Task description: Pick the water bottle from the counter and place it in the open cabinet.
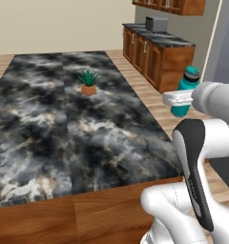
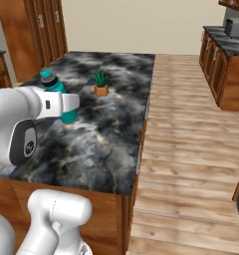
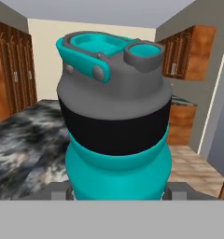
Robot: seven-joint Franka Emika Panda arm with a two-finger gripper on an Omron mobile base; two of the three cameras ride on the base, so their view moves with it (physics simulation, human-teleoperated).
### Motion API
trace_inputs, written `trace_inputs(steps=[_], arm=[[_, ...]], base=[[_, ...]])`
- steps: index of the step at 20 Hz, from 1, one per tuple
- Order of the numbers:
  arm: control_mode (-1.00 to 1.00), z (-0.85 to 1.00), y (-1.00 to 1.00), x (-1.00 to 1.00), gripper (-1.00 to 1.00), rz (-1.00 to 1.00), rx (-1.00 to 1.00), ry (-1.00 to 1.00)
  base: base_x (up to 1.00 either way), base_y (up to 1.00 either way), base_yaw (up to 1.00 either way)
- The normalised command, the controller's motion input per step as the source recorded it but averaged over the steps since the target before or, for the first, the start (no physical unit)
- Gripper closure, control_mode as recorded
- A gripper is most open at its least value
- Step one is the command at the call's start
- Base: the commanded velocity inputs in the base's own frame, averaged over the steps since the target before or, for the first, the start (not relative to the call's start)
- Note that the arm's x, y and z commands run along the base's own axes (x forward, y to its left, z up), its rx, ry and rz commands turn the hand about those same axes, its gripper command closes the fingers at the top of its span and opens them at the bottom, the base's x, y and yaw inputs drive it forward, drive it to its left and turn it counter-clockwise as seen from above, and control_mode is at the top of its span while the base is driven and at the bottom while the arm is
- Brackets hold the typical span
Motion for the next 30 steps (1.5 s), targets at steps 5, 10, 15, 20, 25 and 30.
trace_inputs(steps=[5, 10, 15, 20, 25, 30], arm=[[1.00, 0.00, 0.00, 0.00, 1.00, 0.00, 0.00, 0.00], [1.00, 0.00, 0.00, 0.00, 1.00, 0.00, 0.00, 0.00], [1.00, 0.00, 0.00, 0.00, 1.00, 0.00, 0.00, 0.00], [1.00, 0.00, 0.00, 0.00, 1.00, 0.00, 0.00, 0.00], [1.00, 0.00, 0.00, 0.00, 1.00, 0.00, 0.00, 0.00], [1.00, 0.00, 0.00, 0.00, 1.00, 0.00, 0.00, 0.00]], base=[[-0.03, 0.27, -0.26], [-0.08, 0.48, -0.47], [-0.34, 0.21, -0.45], [-0.52, 0.02, -0.41], [-0.58, -0.04, -0.37], [-0.52, -0.09, -0.32]])
